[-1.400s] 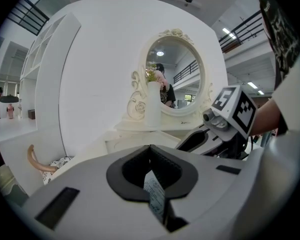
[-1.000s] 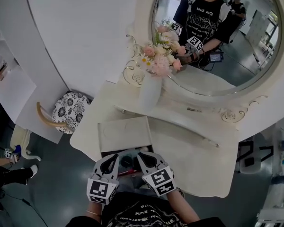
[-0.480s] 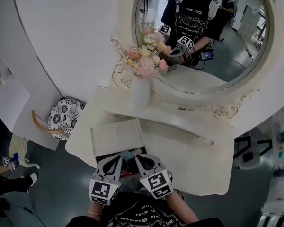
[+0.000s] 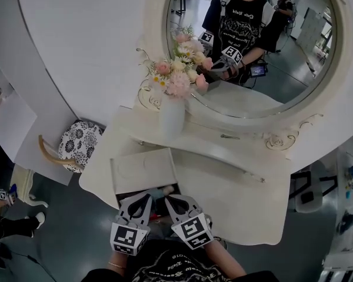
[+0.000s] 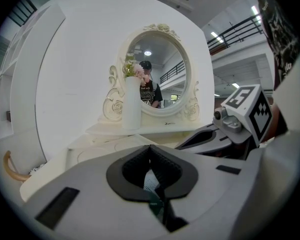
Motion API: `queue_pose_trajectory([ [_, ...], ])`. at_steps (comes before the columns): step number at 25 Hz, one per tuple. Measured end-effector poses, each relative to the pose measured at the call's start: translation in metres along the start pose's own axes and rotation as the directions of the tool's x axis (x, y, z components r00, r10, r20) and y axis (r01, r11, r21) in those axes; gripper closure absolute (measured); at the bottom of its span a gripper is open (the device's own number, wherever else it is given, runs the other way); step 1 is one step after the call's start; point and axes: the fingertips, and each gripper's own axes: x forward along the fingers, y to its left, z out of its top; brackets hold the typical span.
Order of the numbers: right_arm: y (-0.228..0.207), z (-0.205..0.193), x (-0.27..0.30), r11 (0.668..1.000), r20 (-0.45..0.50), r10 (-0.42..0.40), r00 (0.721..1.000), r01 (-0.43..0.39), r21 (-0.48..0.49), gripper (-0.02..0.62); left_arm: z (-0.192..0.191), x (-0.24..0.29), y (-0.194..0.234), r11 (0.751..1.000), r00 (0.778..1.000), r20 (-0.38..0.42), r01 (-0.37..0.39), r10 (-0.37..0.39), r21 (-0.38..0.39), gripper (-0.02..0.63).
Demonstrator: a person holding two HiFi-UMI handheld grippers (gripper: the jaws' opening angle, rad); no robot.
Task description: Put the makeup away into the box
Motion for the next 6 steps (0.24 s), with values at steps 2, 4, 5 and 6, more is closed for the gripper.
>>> queue_pose_trajectory([
  [2, 0.0004, 0.0002, 0.0016, 1.000, -0.001, 0.006, 1.000, -0.006, -0.004, 0.588, -0.0004, 0.0011, 0.0002, 1.000, 1.000, -0.002, 0.001, -0.001, -0.002, 0.591],
  [4, 0.0018, 0.0009, 0.0040, 1.000, -0.002, 0.013, 1.000, -0.013, -0.011, 0.588, -0.0008, 0.0024, 0.0020, 1.000, 1.000, -0.002, 0.000, 0.000, -0.001, 0.591],
  [5, 0.0026, 0.0013, 0.0054, 1.000, -0.003, 0.017, 1.000, -0.017, -0.014, 0.586, -0.0011, 0.0030, 0.0031, 1.000, 1.000, -0.002, 0.000, 0.000, 0.000, 0.591],
  [6, 0.0035, 0.0017, 0.0067, 1.000, -0.003, 0.021, 1.000, -0.021, -0.018, 0.586, -0.0014, 0.0036, 0.0043, 1.000, 1.000, -0.003, -0.001, 0.001, 0.001, 0.591],
])
